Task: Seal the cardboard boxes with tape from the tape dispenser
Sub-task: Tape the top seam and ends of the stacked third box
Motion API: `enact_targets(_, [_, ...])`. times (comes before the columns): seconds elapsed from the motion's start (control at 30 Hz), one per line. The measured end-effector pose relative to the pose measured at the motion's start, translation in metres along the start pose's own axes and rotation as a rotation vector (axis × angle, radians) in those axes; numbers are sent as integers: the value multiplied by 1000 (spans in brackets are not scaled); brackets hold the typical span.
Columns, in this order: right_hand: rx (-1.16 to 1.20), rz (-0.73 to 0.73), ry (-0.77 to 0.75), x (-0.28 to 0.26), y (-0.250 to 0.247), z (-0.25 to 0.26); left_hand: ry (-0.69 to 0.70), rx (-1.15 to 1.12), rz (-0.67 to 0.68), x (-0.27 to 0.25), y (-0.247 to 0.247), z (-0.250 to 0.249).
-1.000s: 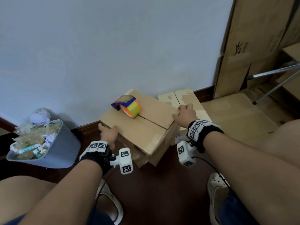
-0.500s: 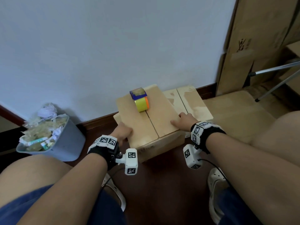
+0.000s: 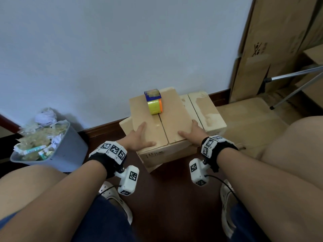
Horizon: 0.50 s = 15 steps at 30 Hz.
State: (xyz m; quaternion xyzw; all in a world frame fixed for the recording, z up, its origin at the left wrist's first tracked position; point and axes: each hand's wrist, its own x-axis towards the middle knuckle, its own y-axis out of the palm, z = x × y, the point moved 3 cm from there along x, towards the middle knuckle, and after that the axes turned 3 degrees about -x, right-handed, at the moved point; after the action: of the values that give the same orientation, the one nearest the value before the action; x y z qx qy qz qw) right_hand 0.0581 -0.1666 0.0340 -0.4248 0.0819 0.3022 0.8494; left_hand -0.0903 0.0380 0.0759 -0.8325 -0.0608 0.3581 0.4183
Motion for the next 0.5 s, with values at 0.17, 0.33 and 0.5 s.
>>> enact_targets(0.17, [48, -5, -36, 0, 1, -1, 105, 153, -23, 2, 22, -1])
enact_targets(0.33, [77, 1, -46, 6, 2, 0, 179, 238, -89, 9, 26, -4])
enact_targets(0.5, [105, -32, -37, 17, 3, 3, 212, 286, -120, 25, 18, -5])
